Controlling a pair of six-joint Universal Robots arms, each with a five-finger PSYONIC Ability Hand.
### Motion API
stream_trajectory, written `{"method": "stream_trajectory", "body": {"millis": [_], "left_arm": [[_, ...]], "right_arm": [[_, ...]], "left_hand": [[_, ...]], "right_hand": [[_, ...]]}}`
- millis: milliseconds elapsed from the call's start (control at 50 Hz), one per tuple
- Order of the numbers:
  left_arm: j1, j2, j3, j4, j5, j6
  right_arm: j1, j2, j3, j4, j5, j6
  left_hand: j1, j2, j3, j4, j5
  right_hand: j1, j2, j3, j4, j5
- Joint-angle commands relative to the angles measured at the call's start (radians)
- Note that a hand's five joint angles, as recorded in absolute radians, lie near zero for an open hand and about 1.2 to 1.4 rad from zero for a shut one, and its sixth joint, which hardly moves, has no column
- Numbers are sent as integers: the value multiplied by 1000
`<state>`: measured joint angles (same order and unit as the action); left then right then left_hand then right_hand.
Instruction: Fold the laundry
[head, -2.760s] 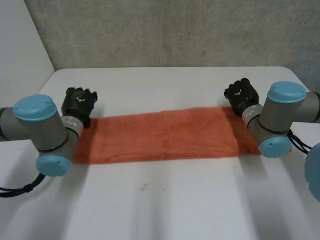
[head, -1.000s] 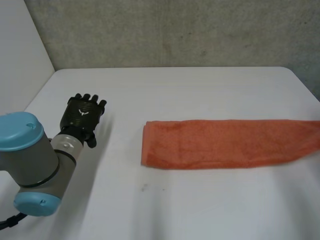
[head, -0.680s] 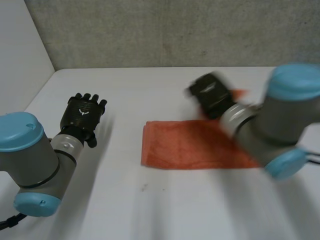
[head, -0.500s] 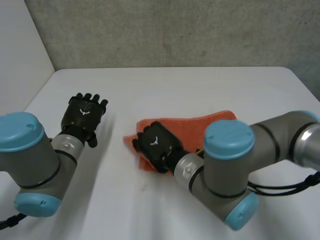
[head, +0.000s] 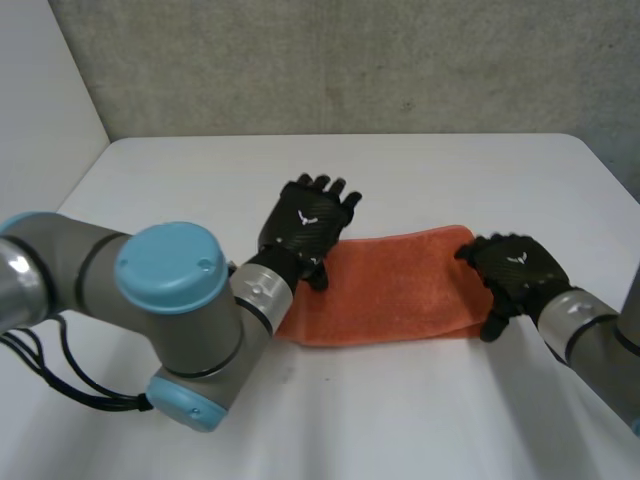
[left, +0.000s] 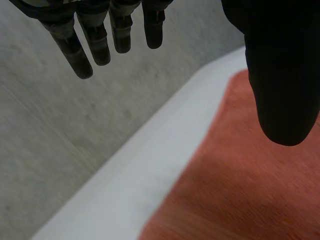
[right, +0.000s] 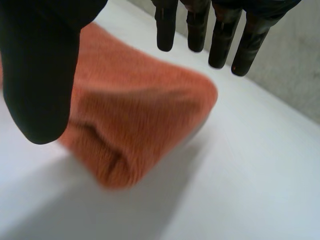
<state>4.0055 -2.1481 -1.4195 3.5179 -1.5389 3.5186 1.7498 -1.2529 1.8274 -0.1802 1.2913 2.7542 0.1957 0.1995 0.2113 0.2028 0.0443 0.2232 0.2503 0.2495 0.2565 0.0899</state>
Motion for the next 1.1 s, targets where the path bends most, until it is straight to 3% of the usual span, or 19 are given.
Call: {"method": "stream_trajectory", "body": {"millis": [20,40,60,240,420,520,600,660,680,700,720,740,780,900,1020,1100], "left_arm": [[6,-68,31,-114,-58,2],[7,-68,27,-119,-66,2],[13,-58,2,-129,-84,0],[53,85,-163,-120,-130,-4],[150,206,-277,-91,-148,-23],[173,220,-296,-83,-153,-38],[181,231,-296,-83,-150,-58],[181,231,-288,-82,-148,-70],[182,231,-279,-82,-145,-76],[182,231,-279,-82,-145,-76],[182,232,-273,-82,-142,-79],[176,232,-251,-82,-138,-87],[170,223,-214,-82,-136,-102],[113,171,-84,-89,-126,-203],[58,87,-1,-132,-93,-299],[32,33,25,-197,-101,-319]], "right_arm": [[-85,82,21,-33,-92,-10],[-92,99,6,-38,-92,-11],[-92,107,-2,-39,-92,-13],[-43,75,-118,-36,-44,-54],[361,84,-283,-38,-47,30],[534,260,-348,-24,-46,24],[580,346,-382,-18,-41,25],[570,331,-381,-24,-40,38],[563,320,-378,-27,-38,41],[542,291,-373,-31,-30,53],[522,270,-370,-33,-23,65],[478,226,-363,-35,-6,103],[455,204,-359,-35,2,129],[341,95,-332,-47,16,434],[309,107,-352,-42,11,510],[306,214,-416,-2,20,492]], "left_hand": [[-9,-12,-24,-16,-32],[-9,-12,-24,-16,-32],[-9,-12,-24,-16,-32],[-12,-15,-27,-19,-35],[-17,-21,-33,-25,-41],[-20,-24,-36,-27,-43],[-20,-24,-36,-27,-43],[-21,-25,-37,-28,-44],[-20,-24,-36,-27,-43],[-20,-24,-36,-27,-43],[-20,-24,-36,-27,-43],[-20,-24,-36,-27,-43],[-17,-21,-33,-25,-41],[0,-4,-15,-7,-23],[35,32,20,28,12],[35,32,20,28,12]], "right_hand": [[744,717,718,711,703],[1118,1090,1091,1084,1076],[1173,1145,1146,1139,1131],[1173,1146,1147,1140,1132],[1173,1146,1147,1140,1132],[1173,1146,1147,1140,1132],[1173,1146,1147,1140,1132],[1173,1146,1147,1140,1132],[1046,1019,1020,1013,1005],[467,439,440,433,425],[106,79,80,73,65],[-49,-76,-75,-82,-90],[-49,-76,-75,-82,-90],[-49,-76,-75,-82,-90],[-49,-76,-75,-82,-90],[-49,-76,-75,-82,-90]]}}
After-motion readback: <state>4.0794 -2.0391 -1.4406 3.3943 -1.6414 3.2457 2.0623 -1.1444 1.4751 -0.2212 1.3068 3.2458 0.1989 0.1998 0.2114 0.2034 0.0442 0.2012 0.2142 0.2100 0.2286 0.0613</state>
